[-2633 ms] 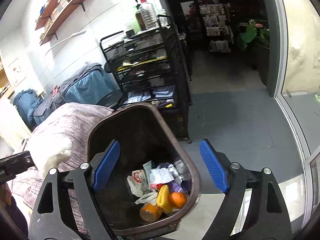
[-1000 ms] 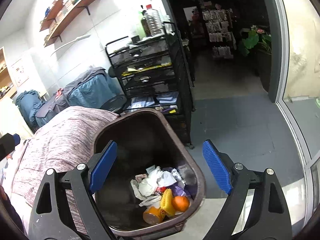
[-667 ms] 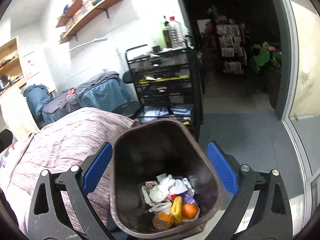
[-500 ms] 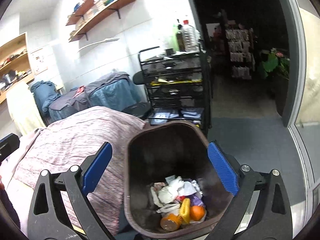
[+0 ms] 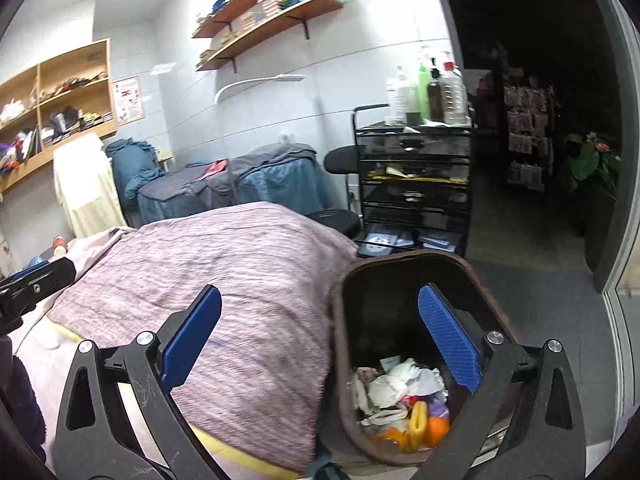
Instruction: Collect trash
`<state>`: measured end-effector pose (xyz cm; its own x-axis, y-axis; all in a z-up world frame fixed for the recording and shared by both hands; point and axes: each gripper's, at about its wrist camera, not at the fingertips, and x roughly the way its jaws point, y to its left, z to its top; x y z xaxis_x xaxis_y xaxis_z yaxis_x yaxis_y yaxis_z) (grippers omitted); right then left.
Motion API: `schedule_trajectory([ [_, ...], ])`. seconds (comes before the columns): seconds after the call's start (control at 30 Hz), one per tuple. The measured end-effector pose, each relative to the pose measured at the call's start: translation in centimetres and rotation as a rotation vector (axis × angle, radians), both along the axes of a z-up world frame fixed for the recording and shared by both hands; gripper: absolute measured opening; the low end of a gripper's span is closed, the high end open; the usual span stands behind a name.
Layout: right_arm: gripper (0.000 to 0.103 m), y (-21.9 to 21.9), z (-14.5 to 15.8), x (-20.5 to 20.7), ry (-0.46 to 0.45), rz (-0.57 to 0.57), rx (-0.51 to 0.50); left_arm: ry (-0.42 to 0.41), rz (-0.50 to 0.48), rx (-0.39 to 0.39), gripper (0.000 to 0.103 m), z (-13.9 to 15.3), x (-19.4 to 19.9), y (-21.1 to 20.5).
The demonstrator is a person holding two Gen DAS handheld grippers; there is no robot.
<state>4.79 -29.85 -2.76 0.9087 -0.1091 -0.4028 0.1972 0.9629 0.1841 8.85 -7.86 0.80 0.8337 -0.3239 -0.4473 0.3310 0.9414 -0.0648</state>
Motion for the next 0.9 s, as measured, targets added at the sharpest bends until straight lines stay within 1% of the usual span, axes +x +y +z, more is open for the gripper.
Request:
schedule_trajectory([
  [0.2,0.097,4.0,0.4,-0.9,-0.022,0.073,-0.023,-0.008,0.084,-0.032,0.097,-0.1,-1.5,3.6],
  [0.33,0.097,6.1,0.6,-1.8,-0.050,0.103,-0.044,-0.035,0.150,-0.016,0.097,-0.1,-2.8,5.3],
  [0.47,0.097,7.5,1.0,-2.4,-0.072,0.138,-0.060,-0.052,0.190,-0.013,0.097,-0.1,-3.5,6.4],
  [0.67,0.097,9.4,1.6,-3.9,-0.112,0.163,-0.081,-0.062,0.230,-0.004,0.097,-0.3,-4.3,7.2],
  [0.9,0.097,10.4,2.0,-5.0,-0.122,0.183,-0.091,-0.073,0.230,0.002,0.097,-0.3,-4.9,7.1],
])
